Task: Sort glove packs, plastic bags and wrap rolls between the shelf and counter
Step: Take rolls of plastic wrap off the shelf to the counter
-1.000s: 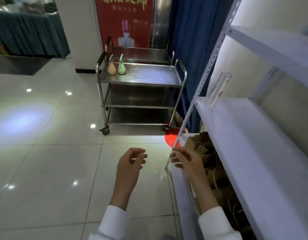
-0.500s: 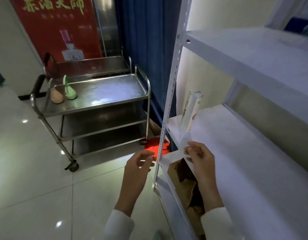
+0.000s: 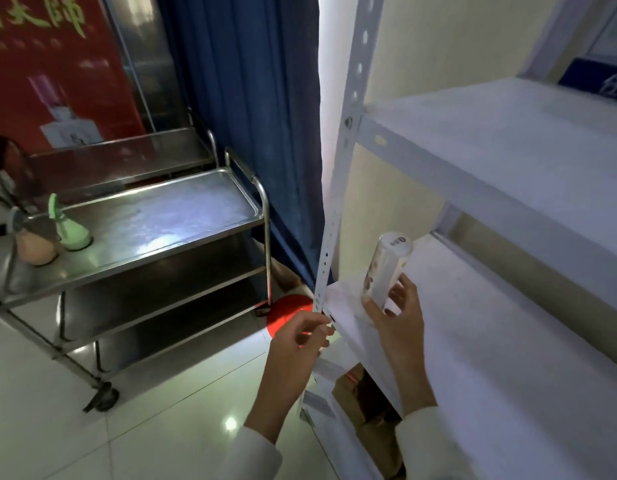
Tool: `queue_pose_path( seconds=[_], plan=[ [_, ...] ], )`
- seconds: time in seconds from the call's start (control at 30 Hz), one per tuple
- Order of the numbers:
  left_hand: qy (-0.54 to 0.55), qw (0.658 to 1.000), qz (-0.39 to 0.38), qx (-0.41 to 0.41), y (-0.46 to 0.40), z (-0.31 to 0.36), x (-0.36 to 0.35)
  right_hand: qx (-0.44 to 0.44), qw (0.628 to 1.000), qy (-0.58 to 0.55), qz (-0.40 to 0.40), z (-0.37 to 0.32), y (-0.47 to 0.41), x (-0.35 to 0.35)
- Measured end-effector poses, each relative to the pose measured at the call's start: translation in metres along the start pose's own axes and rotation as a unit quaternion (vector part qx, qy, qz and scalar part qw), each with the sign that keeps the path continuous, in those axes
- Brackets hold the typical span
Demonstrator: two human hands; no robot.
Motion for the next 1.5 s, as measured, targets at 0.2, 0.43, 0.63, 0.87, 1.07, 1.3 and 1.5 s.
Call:
queue_pose_path(
  seconds=[0.2, 0.43, 0.63, 0.87, 1.07, 1.3, 1.5],
  plan=[
    [0.035, 0.994, -0.099, -0.008, -0.036, 0.008, 0.013, 0.021, 0.991, 0.042, 0.127, -0.014, 0.002, -0.007],
    [0.088, 0.978, -0.189, 0.023, -0.044, -0.013, 0.009, -0.018, 0.983, 0.013, 0.180, -0.005, 0.051, 0.018],
    [0.098, 0.956, -0.275, 0.034, -0.012, -0.023, -0.040, -0.031, 0.967, 0.002, 0.252, 0.000, 0.121, 0.064],
    [0.065, 0.909, -0.413, -0.005, 0.089, -0.009, -0.115, -0.062, 0.937, -0.030, 0.343, 0.007, 0.229, 0.132],
    [0.051, 0.830, -0.556, -0.007, 0.225, 0.004, -0.159, -0.061, 0.903, -0.034, 0.423, 0.011, 0.342, 0.214],
    [0.028, 0.768, -0.639, 0.041, 0.419, -0.008, -0.198, -0.085, 0.870, -0.078, 0.479, 0.040, 0.514, 0.309],
    [-0.009, 0.706, -0.704, 0.075, 0.572, -0.027, -0.216, -0.122, 0.844, -0.063, 0.519, 0.061, 0.650, 0.391]
  ],
)
Point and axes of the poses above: each hand's wrist, its own y-axis away from the middle knuckle, its own x-axis out of the back of the hand, z = x × y, the point moved 6 cm from there along -y, towards the middle knuckle, and after that the axes turned 3 degrees about z, right-handed, at the moved point
